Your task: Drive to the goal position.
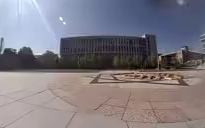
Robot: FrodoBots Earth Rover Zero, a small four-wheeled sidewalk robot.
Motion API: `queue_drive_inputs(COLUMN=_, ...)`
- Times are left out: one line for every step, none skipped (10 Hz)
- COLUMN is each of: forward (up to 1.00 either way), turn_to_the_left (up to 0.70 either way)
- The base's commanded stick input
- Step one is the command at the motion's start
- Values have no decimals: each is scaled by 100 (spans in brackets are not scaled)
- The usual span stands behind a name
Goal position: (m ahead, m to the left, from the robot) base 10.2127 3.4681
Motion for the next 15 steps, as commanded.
queue_drive_inputs(forward=70, turn_to_the_left=0)
queue_drive_inputs(forward=70, turn_to_the_left=0)
queue_drive_inputs(forward=70, turn_to_the_left=0)
queue_drive_inputs(forward=70, turn_to_the_left=0)
queue_drive_inputs(forward=70, turn_to_the_left=0)
queue_drive_inputs(forward=70, turn_to_the_left=0)
queue_drive_inputs(forward=70, turn_to_the_left=0)
queue_drive_inputs(forward=70, turn_to_the_left=0)
queue_drive_inputs(forward=70, turn_to_the_left=0)
queue_drive_inputs(forward=70, turn_to_the_left=0)
queue_drive_inputs(forward=70, turn_to_the_left=0)
queue_drive_inputs(forward=70, turn_to_the_left=0)
queue_drive_inputs(forward=70, turn_to_the_left=0)
queue_drive_inputs(forward=70, turn_to_the_left=0)
queue_drive_inputs(forward=70, turn_to_the_left=0)
